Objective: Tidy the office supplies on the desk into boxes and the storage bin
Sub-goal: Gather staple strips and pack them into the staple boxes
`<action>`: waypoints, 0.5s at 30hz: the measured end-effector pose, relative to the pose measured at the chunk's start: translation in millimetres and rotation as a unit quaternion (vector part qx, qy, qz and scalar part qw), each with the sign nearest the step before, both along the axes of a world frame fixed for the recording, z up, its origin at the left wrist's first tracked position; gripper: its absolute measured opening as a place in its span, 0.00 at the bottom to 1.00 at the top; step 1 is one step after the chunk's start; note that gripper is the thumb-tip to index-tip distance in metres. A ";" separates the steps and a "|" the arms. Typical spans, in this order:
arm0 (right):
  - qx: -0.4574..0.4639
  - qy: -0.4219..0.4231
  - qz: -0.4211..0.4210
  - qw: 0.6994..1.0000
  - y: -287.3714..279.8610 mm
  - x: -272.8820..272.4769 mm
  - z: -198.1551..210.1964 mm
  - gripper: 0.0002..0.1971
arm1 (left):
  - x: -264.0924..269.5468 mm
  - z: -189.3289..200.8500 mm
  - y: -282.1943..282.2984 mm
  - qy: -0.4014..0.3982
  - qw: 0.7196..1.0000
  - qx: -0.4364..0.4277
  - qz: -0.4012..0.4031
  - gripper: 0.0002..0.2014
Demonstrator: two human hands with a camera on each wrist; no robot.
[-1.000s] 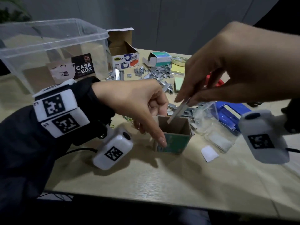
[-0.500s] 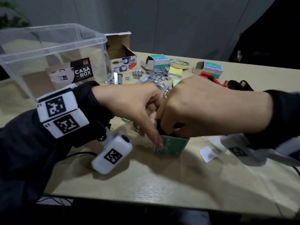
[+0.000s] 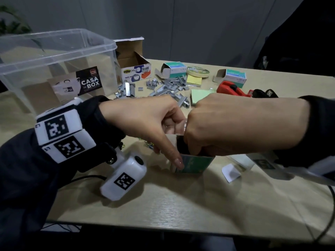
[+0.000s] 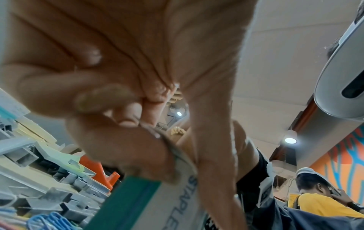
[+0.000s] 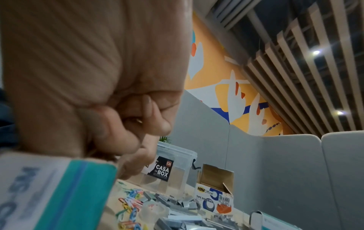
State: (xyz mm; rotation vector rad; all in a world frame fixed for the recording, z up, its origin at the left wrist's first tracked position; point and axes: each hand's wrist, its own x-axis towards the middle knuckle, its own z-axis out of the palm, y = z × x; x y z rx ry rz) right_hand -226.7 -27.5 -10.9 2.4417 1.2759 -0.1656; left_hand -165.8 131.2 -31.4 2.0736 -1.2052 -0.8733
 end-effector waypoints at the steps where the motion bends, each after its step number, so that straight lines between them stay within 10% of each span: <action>1: 0.011 -0.004 0.004 1.000 -1.0 -0.8 0.5 0.15 | -0.5 0.5 0.2 -0.006 1.000 -0.002 0.001 0.12; 8: 0.186 0.181 -0.067 0.963 -28.2 -1.6 50.9 0.06 | -17.2 2.4 3.8 -0.152 0.988 -0.015 -0.023 0.21; 15: 0.191 0.110 -0.134 0.966 -35.4 5.4 48.2 0.08 | -32.2 5.4 5.5 -0.248 0.967 0.001 -0.049 0.25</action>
